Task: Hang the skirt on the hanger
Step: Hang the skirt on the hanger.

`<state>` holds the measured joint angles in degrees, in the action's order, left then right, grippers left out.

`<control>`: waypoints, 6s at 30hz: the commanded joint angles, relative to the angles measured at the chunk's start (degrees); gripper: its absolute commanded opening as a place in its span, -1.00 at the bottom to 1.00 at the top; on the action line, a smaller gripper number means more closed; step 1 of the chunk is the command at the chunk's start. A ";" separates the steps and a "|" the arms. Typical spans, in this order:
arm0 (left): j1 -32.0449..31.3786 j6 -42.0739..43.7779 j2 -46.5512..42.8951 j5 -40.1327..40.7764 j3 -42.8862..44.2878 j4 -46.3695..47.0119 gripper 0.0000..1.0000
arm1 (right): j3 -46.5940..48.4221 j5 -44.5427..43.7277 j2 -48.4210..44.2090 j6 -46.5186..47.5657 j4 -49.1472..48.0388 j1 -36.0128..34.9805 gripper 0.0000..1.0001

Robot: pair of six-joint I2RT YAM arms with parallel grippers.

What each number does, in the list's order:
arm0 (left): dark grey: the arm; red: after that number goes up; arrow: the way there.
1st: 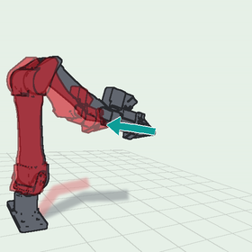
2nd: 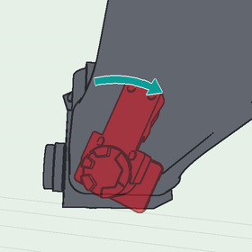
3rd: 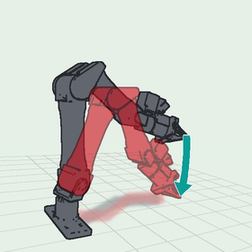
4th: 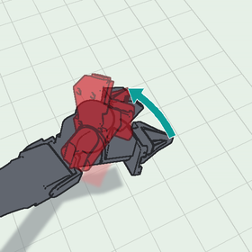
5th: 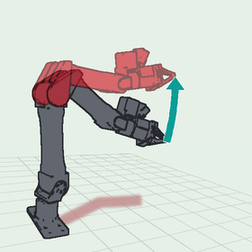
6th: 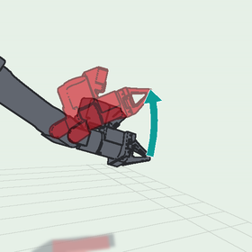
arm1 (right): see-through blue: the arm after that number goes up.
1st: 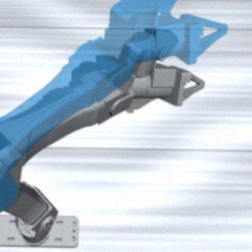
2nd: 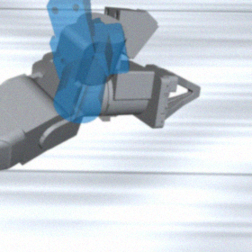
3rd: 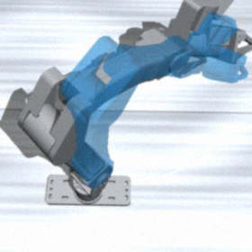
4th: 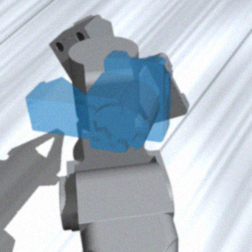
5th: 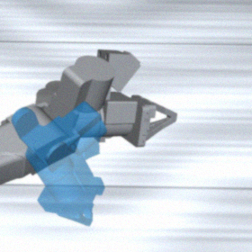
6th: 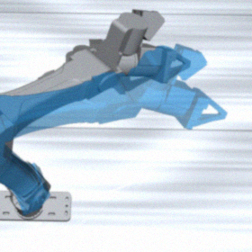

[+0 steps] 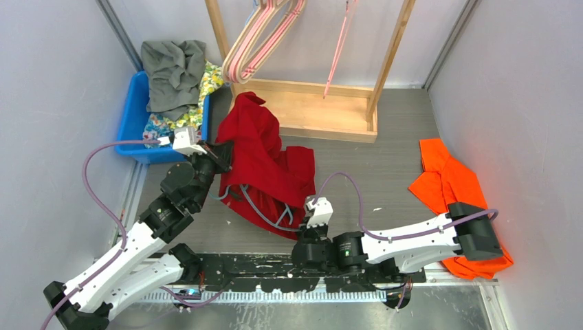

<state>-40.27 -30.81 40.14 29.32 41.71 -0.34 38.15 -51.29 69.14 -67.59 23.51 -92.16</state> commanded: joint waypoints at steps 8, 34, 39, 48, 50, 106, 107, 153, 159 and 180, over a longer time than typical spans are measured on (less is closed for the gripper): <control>-0.73 7.82 -0.63 2.02 1.21 11.95 -1.00 | 7.34 -0.48 -3.93 0.70 6.70 -1.52 -0.97; -3.88 19.29 4.06 -10.29 6.75 21.61 -1.00 | 33.00 18.75 -3.09 19.03 19.06 14.52 -0.97; -5.09 19.90 4.49 -7.54 8.41 20.39 -1.00 | 38.63 21.08 -2.78 21.88 23.25 16.93 -0.97; -5.17 15.05 4.12 -4.03 9.70 19.84 -1.00 | 28.48 25.37 -8.42 16.15 25.27 13.16 -0.97; -5.15 14.31 3.90 -3.26 9.21 20.98 -1.00 | 26.69 24.79 -8.82 14.48 25.99 10.87 -0.97; -23.92 -2.93 12.53 29.01 -6.49 4.86 -1.00 | 29.67 30.77 -5.76 15.96 35.86 13.47 -0.97; -24.06 -5.80 11.34 28.66 -8.72 1.65 -1.00 | 26.34 32.25 -5.33 15.23 32.05 13.49 -0.97; -32.63 -28.41 12.06 28.69 -25.11 -13.83 0.14 | 21.43 54.43 20.43 24.11 5.08 40.66 -0.97; -32.72 -19.35 1.61 20.61 -25.11 -16.38 0.42 | 18.26 56.06 19.06 24.83 3.52 42.31 -0.97; -32.83 7.12 33.87 -7.46 -12.37 7.67 0.34 | 14.09 65.15 13.50 32.98 7.56 51.07 -0.97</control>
<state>-72.77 -29.39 69.14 27.09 26.04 -0.47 52.53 11.77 86.63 -37.93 29.76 -42.87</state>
